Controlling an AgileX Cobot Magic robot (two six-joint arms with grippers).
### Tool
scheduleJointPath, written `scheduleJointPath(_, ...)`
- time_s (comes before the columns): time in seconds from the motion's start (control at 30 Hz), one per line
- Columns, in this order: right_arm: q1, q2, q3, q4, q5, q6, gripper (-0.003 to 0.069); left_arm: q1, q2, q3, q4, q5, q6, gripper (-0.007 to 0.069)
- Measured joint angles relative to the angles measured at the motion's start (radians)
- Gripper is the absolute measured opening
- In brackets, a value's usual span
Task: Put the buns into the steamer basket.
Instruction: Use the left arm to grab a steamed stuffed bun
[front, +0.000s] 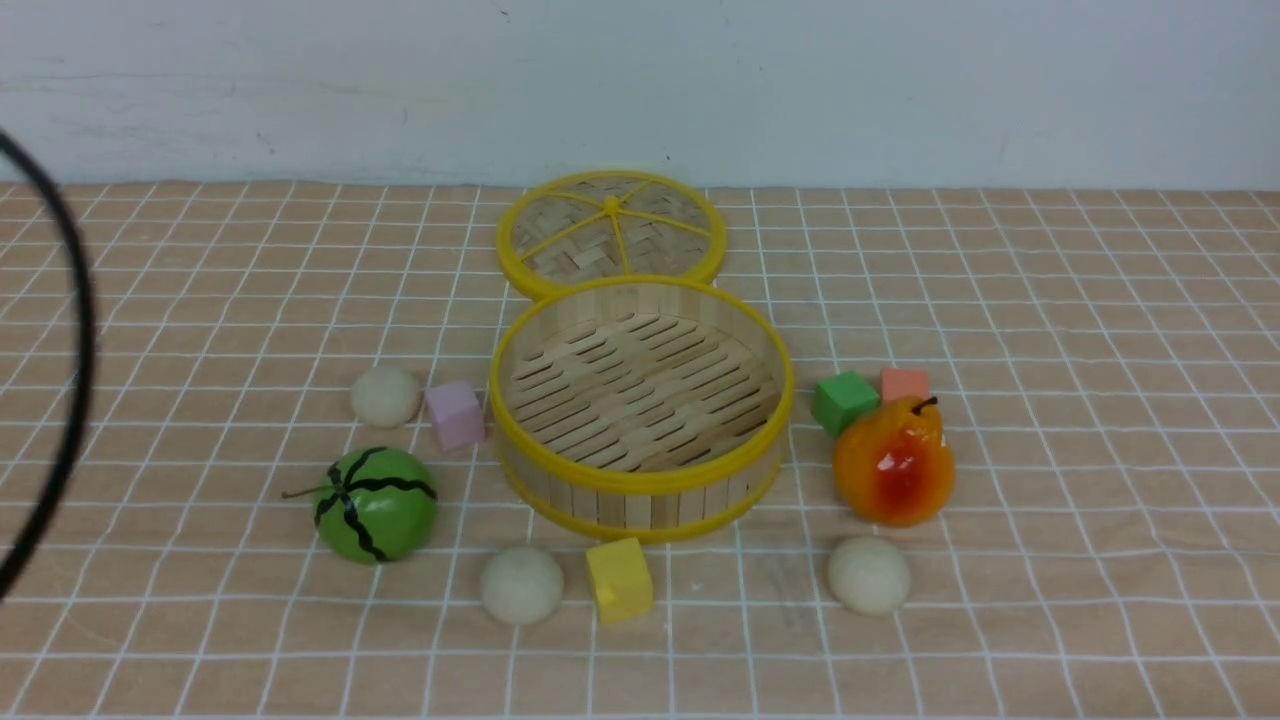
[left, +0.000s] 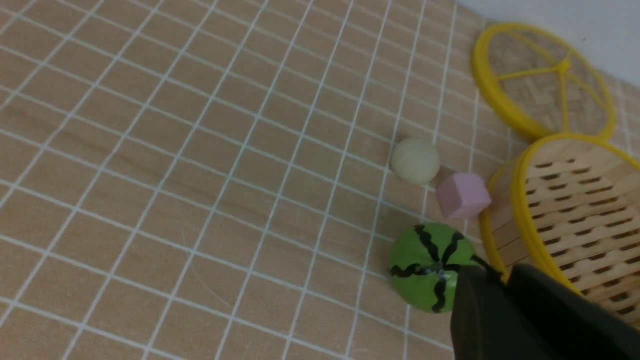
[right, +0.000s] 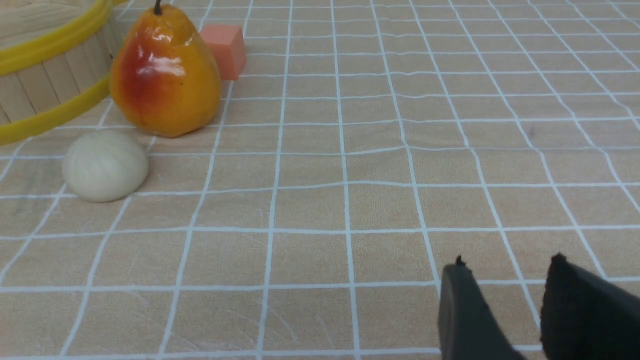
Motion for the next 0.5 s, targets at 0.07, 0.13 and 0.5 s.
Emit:
scheduleJointPath(0.07,0.0,0.0,0.0,0.0,0.0,0.0,0.0241,0.0,0.122,-0.002,0.033,-0.09,0.0,0.0071)
scheduleJointPath(0.13,0.0,0.0,0.0,0.0,0.0,0.0,0.0241,0.0,0.18,-0.008,0.045,-0.146,0.004,0.0071)
scheduleJointPath(0.5,0.0,0.0,0.0,0.0,0.0,0.0,0.0241,0.0,0.808,-0.401,0.023,-0.089,0.101,0.0089)
